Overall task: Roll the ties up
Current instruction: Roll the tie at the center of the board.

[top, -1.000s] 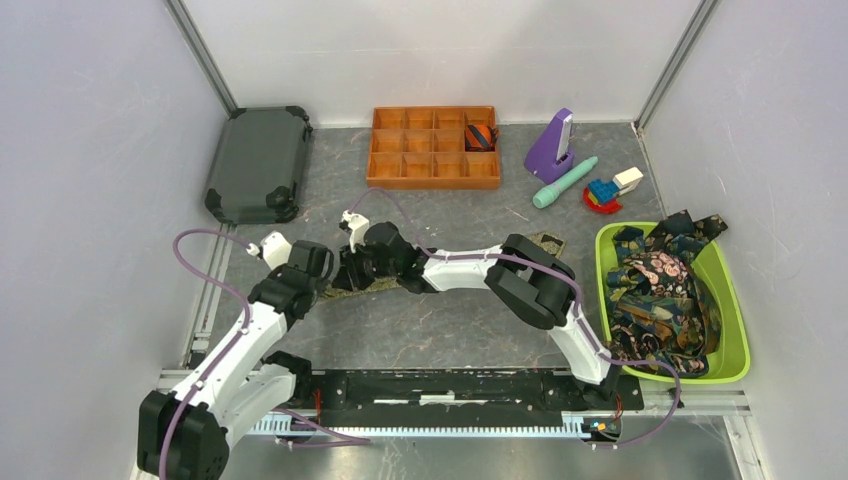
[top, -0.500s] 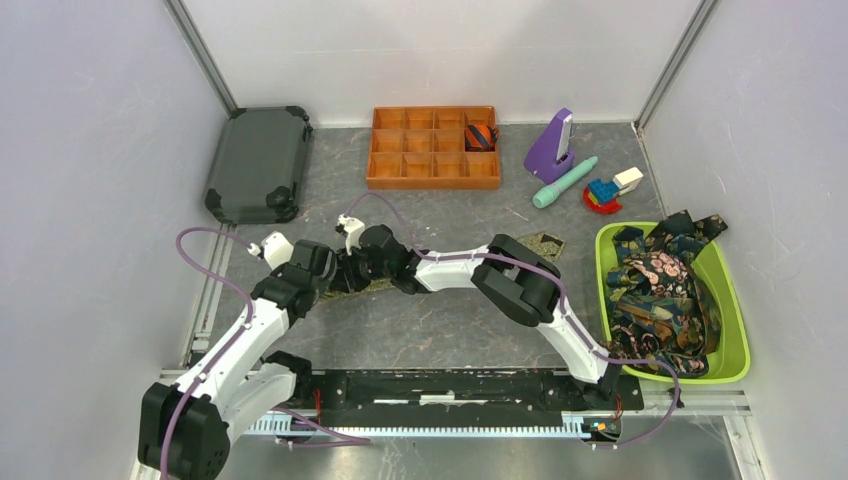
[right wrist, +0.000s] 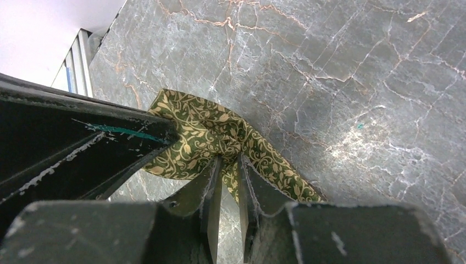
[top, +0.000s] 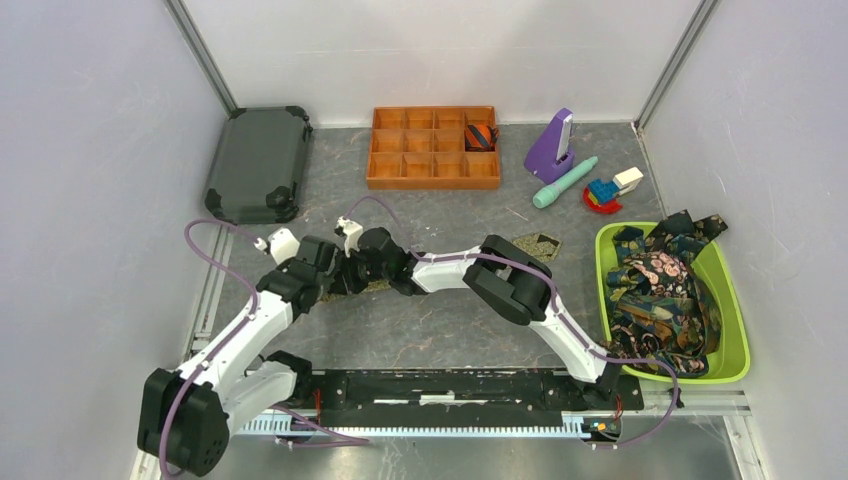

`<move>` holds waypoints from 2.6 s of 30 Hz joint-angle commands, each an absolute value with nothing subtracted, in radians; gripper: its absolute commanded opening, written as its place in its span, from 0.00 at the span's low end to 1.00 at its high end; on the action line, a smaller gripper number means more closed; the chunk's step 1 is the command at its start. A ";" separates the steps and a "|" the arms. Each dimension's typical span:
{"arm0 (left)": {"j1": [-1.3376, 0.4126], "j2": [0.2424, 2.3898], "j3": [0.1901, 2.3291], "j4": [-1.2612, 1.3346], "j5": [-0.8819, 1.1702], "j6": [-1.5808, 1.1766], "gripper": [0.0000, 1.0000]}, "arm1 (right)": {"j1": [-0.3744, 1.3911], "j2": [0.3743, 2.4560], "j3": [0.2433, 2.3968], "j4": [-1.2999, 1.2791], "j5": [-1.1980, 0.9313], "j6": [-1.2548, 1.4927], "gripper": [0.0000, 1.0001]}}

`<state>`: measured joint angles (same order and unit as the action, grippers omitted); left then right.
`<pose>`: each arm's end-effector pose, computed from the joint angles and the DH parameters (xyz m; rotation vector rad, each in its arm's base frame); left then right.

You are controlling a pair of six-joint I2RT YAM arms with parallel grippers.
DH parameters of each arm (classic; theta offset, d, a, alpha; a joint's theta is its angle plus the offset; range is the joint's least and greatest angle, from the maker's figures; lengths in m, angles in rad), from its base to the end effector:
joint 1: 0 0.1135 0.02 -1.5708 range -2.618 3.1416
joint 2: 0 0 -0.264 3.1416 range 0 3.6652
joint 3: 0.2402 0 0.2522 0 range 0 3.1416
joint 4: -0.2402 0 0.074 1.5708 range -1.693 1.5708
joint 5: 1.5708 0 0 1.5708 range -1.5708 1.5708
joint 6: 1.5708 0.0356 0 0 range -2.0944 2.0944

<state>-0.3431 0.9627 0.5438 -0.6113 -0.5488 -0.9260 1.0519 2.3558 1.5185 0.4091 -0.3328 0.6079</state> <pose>0.1674 -0.0401 0.1959 -0.8650 2.2350 0.1492 0.2444 0.4513 0.1138 -0.7325 2.1417 1.3225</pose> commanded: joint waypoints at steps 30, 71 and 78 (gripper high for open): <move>-0.551 1.202 0.621 -0.544 -0.653 -1.037 0.02 | 0.958 2.223 1.382 0.496 -0.378 0.613 0.23; -0.715 0.939 0.689 -0.802 -0.793 -1.038 0.81 | 0.935 2.000 1.265 0.410 -0.368 0.538 0.53; -0.715 0.739 0.601 -0.899 -0.661 -1.134 0.54 | 0.936 2.132 1.476 0.306 -0.394 0.453 0.55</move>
<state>-0.7094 0.8124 0.6518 -0.8280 -0.7273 -1.0431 0.9447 2.0510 1.3342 0.3733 -0.3714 0.5316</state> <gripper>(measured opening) 0.612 0.553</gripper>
